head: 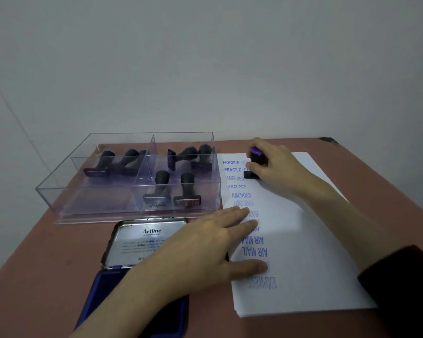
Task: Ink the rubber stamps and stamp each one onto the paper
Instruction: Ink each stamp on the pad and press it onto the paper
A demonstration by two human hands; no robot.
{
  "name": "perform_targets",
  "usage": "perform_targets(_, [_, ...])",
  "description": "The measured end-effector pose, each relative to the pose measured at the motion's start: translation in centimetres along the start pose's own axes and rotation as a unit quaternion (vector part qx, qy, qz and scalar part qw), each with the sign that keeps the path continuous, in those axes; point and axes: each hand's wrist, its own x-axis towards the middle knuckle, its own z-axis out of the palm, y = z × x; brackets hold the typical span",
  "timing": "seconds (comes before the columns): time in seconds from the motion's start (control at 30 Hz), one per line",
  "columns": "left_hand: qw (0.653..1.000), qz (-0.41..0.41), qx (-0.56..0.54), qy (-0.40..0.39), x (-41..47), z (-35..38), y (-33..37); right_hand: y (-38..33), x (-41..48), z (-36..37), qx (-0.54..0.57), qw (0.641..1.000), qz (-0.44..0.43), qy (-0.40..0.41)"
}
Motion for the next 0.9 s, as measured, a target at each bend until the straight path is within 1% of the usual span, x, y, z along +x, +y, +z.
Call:
perform_targets(0.43, [1.0,0.003,0.004,0.0,0.02,0.07,-0.01,-0.43,0.24,0.01,-0.026,0.999,0.003,-0.026])
perform_targets(0.9, [1.0,0.002,0.009,0.002,-0.04,0.16,-0.04,-0.33,0.11,0.32,-0.018,1.0,0.003,-0.014])
